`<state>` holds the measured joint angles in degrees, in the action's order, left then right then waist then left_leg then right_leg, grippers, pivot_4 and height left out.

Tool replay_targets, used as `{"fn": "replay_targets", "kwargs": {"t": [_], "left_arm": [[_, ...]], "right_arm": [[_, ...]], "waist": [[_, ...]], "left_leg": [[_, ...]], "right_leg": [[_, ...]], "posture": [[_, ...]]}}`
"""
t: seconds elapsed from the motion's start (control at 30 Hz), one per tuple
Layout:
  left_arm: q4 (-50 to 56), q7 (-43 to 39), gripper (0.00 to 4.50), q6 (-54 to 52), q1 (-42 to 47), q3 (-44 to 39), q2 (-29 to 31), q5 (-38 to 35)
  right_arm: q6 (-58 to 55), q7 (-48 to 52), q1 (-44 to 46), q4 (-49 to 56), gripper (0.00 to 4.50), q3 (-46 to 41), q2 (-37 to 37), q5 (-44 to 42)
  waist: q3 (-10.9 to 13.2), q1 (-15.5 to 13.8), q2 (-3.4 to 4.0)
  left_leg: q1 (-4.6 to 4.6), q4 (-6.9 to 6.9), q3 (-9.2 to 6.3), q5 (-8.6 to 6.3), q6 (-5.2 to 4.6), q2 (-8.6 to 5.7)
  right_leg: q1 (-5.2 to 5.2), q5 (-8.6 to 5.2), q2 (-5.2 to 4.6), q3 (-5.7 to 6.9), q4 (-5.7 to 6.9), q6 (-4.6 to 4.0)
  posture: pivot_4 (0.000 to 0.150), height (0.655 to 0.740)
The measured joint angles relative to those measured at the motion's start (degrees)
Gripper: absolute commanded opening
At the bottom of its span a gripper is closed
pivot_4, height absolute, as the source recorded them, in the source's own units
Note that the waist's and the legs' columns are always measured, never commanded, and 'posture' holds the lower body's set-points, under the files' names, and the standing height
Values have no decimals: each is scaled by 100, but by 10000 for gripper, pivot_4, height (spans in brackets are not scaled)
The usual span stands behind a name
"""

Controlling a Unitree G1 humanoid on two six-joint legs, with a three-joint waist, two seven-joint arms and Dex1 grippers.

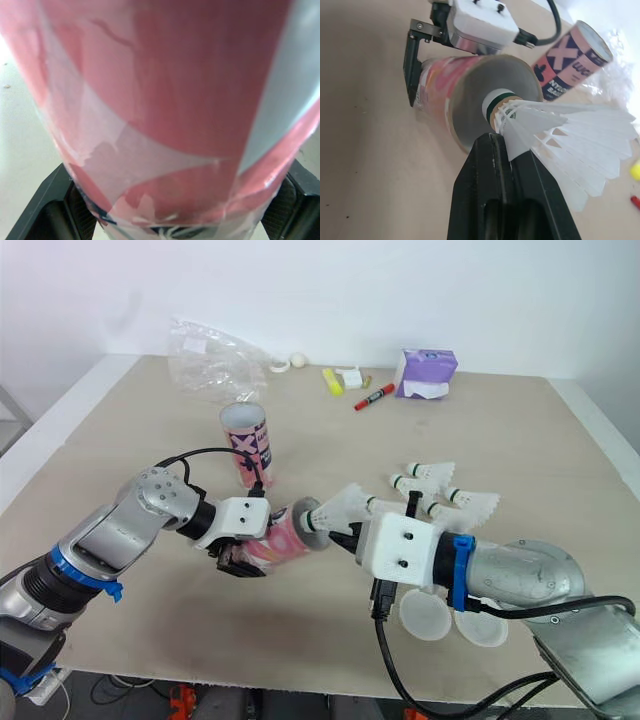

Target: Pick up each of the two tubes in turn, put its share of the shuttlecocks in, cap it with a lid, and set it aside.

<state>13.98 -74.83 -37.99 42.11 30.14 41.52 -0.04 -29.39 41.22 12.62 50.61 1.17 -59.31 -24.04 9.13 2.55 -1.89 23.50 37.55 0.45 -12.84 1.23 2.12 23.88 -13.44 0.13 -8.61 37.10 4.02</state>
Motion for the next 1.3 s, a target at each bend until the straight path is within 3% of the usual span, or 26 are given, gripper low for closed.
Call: {"fn": "replay_targets", "kwargs": {"t": [0.1, 0.23, 0.27, 0.43, 0.67, 0.87, 1.3], "left_arm": [[30, 13, 37914, -34, -4, 0, 2, -2], [51, 20, 37914, -68, -4, 0, 5, -2], [51, 21, 37914, -68, -5, 0, 8, -3], [44, 29, 37914, -65, -3, 5, 0, -5], [1, 45, 37914, -68, -2, 7, 8, 15], [19, 38, 37914, -78, -3, 9, 9, 2], [61, 71, 37914, -125, -16, 9, 12, 0]], "right_arm": [[62, 201, 187, -80, 24911, 118, 72, 33], [-9, 335, 131, -80, 43274, -81, 220, -284], [-108, 279, 38, -79, 44392, -298, 423, -529], [-827, -840, -1109, -433, 44392, -1556, 1737, -1455], [-1457, -2717, -1610, -956, 44392, -1773, 3113, -1177], [-1620, -3404, -1607, -971, 44392, -1456, 3635, -920], [-1735, -3387, -1256, -1515, 44392, -1127, 4080, -1066]], "waist": [[0, -2, -1], [0, -3, -2], [1, -2, -6], [-2, -12, -15], [1, 11, 6], [1, 16, 14], [2, 20, 16]], "left_leg": [[4, 0, -3, 0, 0, -1], [7, 0, -12, 0, 0, -2], [8, 2, -20, 0, 0, -2], [10, 5, -54, 0, 0, -7], [-10, 4, -66, 5, -6, -12], [-7, -2, -69, 5, -7, -14], [-7, -4, -80, 5, -7, -13]], "right_leg": [[0, -2, 0, 0, 0, 3], [-1, -3, 1, 3, 1, 4], [-3, -3, 3, 8, 2, 4], [-24, -11, 0, 39, 3, 1], [-36, -10, -5, 56, 9, -3], [-37, -16, -8, 59, 8, -7], [-40, -19, -8, 72, 8, -12]], "posture": [[1500, 7400], [1500, 7400], [1500, 7400], [1500, 7400], [1500, 7400], [1500, 7400], [1500, 7400]]}}
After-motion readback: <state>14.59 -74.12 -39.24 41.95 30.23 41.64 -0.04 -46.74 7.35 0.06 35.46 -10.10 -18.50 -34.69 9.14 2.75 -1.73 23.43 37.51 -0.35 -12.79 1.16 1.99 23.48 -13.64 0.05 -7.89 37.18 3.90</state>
